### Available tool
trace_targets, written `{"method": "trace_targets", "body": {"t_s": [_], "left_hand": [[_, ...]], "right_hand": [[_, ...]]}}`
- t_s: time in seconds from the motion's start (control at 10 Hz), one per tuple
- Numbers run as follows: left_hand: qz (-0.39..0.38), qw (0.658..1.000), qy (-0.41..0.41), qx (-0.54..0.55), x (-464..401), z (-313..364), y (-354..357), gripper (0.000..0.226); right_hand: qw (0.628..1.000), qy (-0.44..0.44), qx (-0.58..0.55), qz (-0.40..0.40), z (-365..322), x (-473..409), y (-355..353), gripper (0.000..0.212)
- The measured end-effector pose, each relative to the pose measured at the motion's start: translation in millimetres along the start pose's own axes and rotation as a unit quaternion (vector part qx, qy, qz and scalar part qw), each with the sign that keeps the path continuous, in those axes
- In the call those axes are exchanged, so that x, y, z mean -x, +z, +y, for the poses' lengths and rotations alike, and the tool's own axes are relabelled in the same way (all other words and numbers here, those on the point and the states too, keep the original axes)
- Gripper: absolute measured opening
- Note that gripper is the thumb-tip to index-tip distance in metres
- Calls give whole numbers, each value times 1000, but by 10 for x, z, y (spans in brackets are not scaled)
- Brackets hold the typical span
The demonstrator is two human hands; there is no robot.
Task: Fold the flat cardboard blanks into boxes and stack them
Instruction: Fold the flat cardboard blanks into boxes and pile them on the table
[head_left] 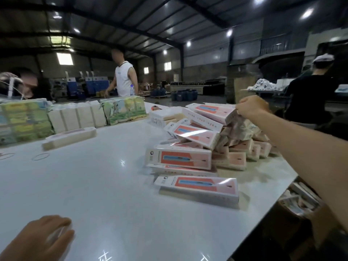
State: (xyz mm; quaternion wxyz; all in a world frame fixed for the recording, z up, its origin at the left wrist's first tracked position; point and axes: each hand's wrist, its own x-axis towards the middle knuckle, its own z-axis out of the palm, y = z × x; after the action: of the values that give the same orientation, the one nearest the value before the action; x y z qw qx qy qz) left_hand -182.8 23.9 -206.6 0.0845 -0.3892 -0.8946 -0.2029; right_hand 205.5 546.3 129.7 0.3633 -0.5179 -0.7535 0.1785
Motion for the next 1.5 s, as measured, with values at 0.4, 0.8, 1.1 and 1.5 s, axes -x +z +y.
{"method": "trace_targets", "body": {"t_s": [0.4,0.8,1.1,1.5], "left_hand": [[67,993,-85,53,691,2217,-1440,14],[41,950,-199,236,601,1920,-1805,16],[15,830,-531,-167,1060,72,-2881,106],[94,836,-451,-298,979,-135,-2915,63]], "right_hand": [[867,-459,-155,-119,-1446,2167,510,24],[828,-494,31,-264,-1129,3344,1792,30],[824,-508,31,-251,-1188,3373,1800,27],[838,-478,19,-263,-1226,3436,1800,22]]}}
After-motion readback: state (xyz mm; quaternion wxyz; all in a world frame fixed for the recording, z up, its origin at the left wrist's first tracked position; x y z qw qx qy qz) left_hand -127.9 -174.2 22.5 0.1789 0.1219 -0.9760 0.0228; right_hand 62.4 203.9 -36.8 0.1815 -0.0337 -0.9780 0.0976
